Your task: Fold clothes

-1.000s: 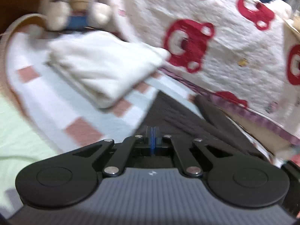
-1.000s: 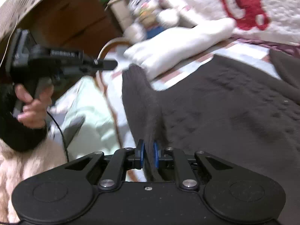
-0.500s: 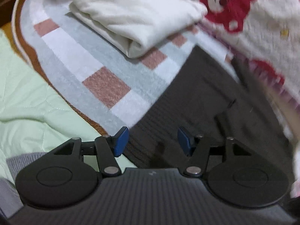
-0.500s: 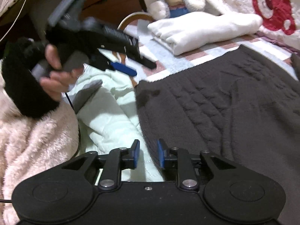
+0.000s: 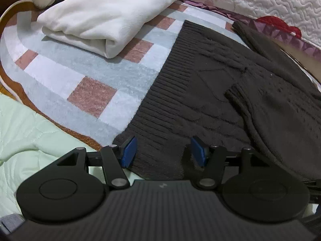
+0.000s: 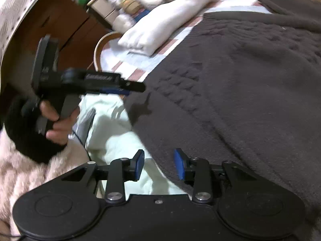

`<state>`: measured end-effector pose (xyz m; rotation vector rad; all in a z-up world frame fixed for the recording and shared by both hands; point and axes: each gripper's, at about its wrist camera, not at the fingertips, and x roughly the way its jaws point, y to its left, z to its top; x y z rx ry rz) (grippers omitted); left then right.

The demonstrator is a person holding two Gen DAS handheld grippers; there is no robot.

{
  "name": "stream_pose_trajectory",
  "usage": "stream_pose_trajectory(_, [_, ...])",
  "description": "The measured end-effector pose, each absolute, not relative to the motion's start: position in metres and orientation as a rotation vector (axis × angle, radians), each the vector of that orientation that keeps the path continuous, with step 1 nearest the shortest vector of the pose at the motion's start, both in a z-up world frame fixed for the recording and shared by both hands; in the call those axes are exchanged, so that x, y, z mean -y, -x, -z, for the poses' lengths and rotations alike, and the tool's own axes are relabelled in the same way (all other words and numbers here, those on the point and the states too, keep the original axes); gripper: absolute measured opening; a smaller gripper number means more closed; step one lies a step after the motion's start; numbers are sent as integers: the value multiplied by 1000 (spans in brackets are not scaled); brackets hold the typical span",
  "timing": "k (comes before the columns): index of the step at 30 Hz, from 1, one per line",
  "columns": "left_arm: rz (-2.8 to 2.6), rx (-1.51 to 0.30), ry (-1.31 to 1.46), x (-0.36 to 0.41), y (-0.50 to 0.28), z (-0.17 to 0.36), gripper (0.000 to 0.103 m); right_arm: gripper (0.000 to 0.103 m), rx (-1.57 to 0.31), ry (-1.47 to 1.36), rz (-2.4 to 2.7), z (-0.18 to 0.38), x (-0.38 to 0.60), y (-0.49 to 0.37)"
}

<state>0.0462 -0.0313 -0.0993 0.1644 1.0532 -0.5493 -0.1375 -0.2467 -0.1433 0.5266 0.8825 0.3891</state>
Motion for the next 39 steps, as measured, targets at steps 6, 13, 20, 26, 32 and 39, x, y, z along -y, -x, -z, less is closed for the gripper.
stream_pose_trajectory(6, [624, -1006, -146, 55, -54, 84, 64, 54, -869, -501, -472, 130, 247, 137])
stream_pose_trajectory(13, [762, -959, -90, 176, -113, 67, 78, 65, -757, -510, -363, 96, 320, 148])
stream_pose_trajectory(20, [755, -959, -96, 309, -160, 96, 78, 66, -708, -363, 207, 81, 440, 200])
stream_pose_trajectory(26, [707, -934, -167, 371, -182, 118, 78, 67, -729, -396, 510, 95, 506, 253])
stream_pose_trajectory(32, [696, -925, -93, 390, -191, 125, 91, 68, -723, -477, 650, 114, 537, 284])
stream_pose_trajectory(39, [785, -896, 3, 396, -185, 105, 31, 51, -661, -473, 643, 128, 559, 277])
